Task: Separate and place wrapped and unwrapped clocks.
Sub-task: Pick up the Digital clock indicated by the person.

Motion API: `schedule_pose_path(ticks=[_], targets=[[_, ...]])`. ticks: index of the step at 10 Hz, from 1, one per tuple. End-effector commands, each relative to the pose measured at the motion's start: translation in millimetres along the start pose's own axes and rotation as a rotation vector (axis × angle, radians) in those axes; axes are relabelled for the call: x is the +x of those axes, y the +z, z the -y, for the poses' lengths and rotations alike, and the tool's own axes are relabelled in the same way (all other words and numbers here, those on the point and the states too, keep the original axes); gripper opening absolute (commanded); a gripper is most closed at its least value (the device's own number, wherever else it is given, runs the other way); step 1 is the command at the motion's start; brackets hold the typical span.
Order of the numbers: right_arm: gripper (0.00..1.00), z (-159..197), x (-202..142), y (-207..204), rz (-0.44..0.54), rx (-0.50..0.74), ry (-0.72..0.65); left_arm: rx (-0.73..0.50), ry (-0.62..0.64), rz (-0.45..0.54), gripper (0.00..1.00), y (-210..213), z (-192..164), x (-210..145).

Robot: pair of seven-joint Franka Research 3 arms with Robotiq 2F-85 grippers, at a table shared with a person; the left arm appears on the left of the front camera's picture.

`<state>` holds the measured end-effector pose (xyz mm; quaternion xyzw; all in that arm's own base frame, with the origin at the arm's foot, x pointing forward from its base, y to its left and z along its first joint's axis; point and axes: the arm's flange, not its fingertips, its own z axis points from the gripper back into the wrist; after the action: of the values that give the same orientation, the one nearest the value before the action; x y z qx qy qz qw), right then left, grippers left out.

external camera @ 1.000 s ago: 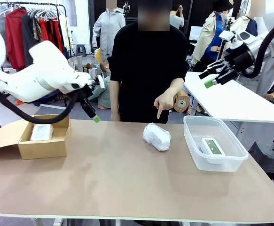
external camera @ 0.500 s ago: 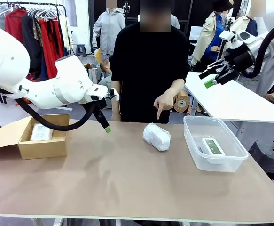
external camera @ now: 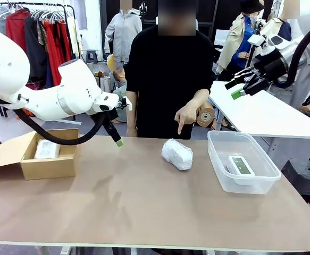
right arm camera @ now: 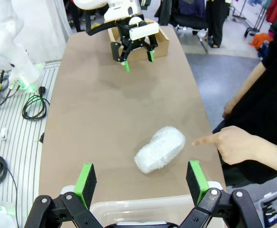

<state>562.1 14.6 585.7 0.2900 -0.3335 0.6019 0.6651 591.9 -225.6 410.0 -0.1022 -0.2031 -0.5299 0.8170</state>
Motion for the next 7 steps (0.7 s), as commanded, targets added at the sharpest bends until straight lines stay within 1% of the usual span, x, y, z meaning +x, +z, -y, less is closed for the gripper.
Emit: schedule_pose_path(ticks=[1, 2, 3, 4, 5, 6, 7], targets=[[1.00, -1.2, 1.1, 1.4, -0.006, -0.001, 0.005, 0.049, 0.078, -0.026, 1.00, -4.7, 8.9, 29.1], [1.00, -1.2, 1.1, 1.4, -0.006, -0.001, 0.005, 0.074, 0.101, -0.052, 1.00, -2.1, 11.2, 45.0], [1.00, -1.2, 1.1, 1.4, -0.006, -0.001, 0.005, 0.064, 0.086, -0.045, 1.00, -0.2, 20.9, 60.3], [1.00, -1.2, 1.1, 1.4, -0.006, -0.001, 0.005, 0.102, 0.159, -0.151, 1.00, -3.7, 27.4, 78.7], [1.00, -1.2, 1.1, 1.4, -0.006, -0.001, 0.005, 0.172, 0.261, -0.223, 1.00, -6.8, 30.9, 97.1], [1.00, -1.2, 1.1, 1.4, -0.006, -0.001, 0.005, 0.218, 0.324, -0.258, 1.00, -13.3, 38.1, 115.0], [1.00, -1.2, 1.1, 1.4, -0.006, -0.001, 0.005, 0.232, 0.369, -0.273, 1.00, -18.8, 42.2, 130.6]])
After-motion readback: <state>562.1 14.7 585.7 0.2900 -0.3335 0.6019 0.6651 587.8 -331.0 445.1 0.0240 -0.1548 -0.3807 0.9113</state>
